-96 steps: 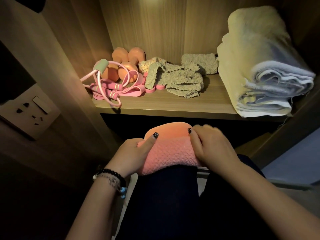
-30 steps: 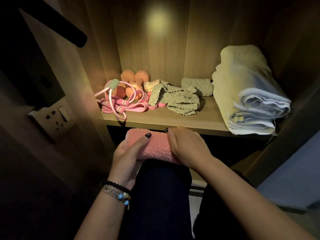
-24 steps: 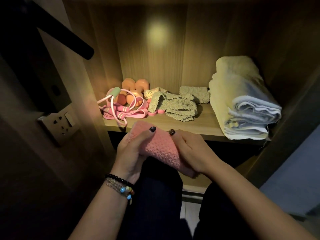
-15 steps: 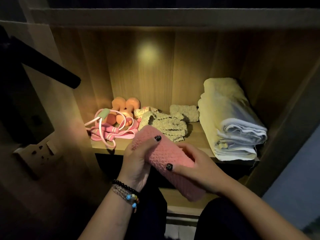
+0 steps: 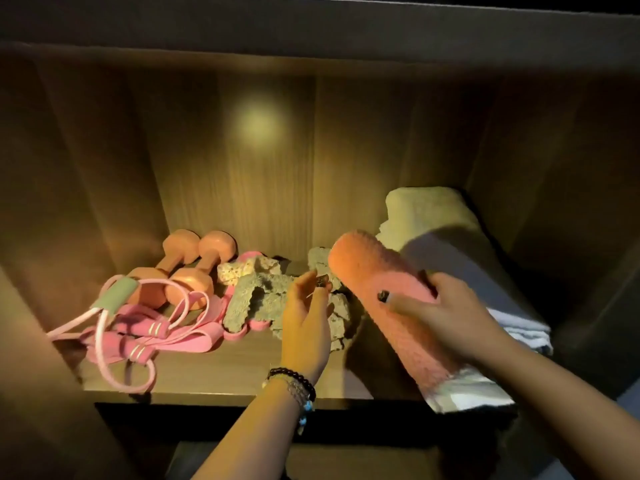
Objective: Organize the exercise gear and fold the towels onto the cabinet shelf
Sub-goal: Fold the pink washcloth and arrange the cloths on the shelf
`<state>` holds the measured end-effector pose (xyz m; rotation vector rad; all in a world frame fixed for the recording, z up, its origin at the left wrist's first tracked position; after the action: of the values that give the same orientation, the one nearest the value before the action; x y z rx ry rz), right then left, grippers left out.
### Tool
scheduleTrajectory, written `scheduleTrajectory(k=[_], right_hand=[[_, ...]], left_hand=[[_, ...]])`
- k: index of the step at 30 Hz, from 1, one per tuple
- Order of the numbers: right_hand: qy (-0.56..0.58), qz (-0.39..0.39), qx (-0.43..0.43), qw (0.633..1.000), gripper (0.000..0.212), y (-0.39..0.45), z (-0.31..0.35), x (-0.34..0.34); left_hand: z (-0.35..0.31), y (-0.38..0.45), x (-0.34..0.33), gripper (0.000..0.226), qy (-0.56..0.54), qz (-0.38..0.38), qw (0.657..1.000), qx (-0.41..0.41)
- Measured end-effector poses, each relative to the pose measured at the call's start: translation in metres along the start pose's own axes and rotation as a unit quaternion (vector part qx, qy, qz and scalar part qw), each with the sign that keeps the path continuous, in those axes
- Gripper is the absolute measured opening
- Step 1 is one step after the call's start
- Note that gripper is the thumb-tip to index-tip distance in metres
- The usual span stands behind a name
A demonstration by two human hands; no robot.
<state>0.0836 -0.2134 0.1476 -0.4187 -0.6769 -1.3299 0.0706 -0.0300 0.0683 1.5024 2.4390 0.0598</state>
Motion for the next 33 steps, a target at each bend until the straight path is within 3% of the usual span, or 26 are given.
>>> scheduleTrajectory(k=[2, 4, 5, 8, 10, 11, 13, 15, 19, 26, 29, 33], right_hand=[[0.085, -0.024, -0.036, 0.995, 0.033, 0.023, 0.001, 0.012], [0.146, -0.025, -0.100, 0.984, 0.035, 0.045, 0.001, 0.020], [0.163, -0.021, -0.119, 0.979, 0.038, 0.056, 0.000, 0.023], [0.190, -0.061, -0.055, 0.978, 0.023, 0.085, 0.002, 0.026], [0.247, -0.089, -0.005, 0.965, 0.021, 0.087, -0.003, 0.017], [0.261, -0.102, 0.013, 0.960, 0.020, 0.088, -0.012, 0.011], [0.234, -0.112, 0.037, 0.965, 0.016, 0.091, -0.030, -0.001], [0.228, -0.109, 0.050, 0.966, 0.020, 0.096, -0.040, -0.006], [0.243, -0.109, 0.054, 0.962, 0.025, 0.102, -0.048, -0.001], [0.239, -0.067, 0.009, 0.969, 0.015, 0.117, -0.036, 0.003], [0.153, -0.054, 0.010, 0.987, 0.022, 0.140, -0.012, 0.006], [-0.021, -0.049, 0.091, 0.994, 0.034, 0.169, 0.027, -0.005]], left_hand=[[0.010, 0.024, -0.014, 0.028, 0.120, 0.012, 0.992, -0.045], [0.024, 0.045, -0.032, 0.050, 0.240, 0.085, 0.964, -0.077], [0.034, 0.057, -0.041, 0.065, 0.325, 0.124, 0.932, -0.099], [0.060, 0.102, -0.052, 0.100, 0.589, 0.197, 0.773, -0.131], [0.073, 0.129, -0.050, 0.111, 0.690, 0.226, 0.680, -0.108], [0.079, 0.140, -0.051, 0.113, 0.710, 0.235, 0.657, -0.095], [0.090, 0.154, -0.053, 0.112, 0.712, 0.246, 0.653, -0.073], [0.100, 0.161, -0.054, 0.107, 0.698, 0.246, 0.670, -0.057], [0.105, 0.174, -0.051, 0.102, 0.698, 0.214, 0.679, -0.074], [0.097, 0.166, -0.049, 0.079, 0.699, 0.206, 0.679, -0.090], [0.094, 0.148, -0.041, 0.082, 0.714, 0.212, 0.660, -0.101], [0.088, 0.128, -0.036, 0.087, 0.721, 0.224, 0.644, -0.121]])
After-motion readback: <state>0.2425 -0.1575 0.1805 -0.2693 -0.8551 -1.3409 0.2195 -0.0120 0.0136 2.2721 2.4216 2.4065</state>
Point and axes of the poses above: each hand's wrist, its own y-axis towards the middle knuckle, its own x-axis out of the back of the hand, z = x × y, the point moved 4 cm from there along y, towards the middle knuckle, and after that the axes turned 2 degrees about -x, right-handed, at the moved point
